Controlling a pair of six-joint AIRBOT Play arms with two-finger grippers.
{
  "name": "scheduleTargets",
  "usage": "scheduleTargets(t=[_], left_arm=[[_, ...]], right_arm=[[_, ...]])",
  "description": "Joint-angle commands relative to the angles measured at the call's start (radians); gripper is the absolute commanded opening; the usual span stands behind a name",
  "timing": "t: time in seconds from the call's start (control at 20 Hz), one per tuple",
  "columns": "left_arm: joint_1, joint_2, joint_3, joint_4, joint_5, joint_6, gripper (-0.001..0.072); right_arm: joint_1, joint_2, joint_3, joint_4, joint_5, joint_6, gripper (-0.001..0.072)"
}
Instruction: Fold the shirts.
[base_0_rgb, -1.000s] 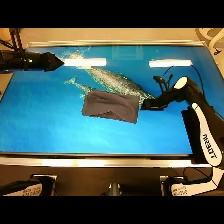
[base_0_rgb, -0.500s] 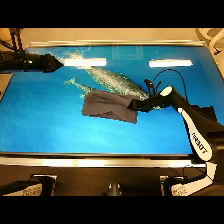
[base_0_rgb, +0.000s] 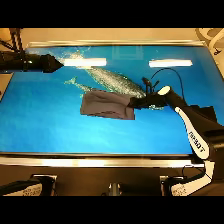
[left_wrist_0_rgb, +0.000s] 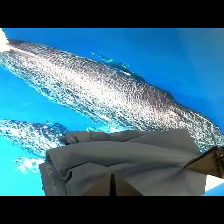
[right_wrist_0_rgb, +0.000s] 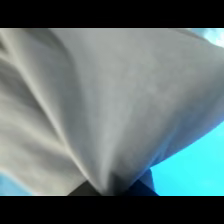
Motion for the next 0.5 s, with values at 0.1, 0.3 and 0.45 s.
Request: scheduleTargets(t=[0.1,0.3,0.45], left_arm=[[0.0,-0.001,0.0,0.013,0.0,0.0,0.0025],[0.0,-0.001,0.0,0.034,-0.001,0.0,0.0025],[0.0,-0.001,0.0,0.034,-0.001,0.0,0.0025]], right_arm=[[-0.173,0.051,0.217,0.241,0.203,-0.111,0.0024],[-0.374,0.07,0.368,0.198,0.388,-0.043,0.0026],[-0.537,0.086,0.404,0.134,0.491,0.003,0.0026]])
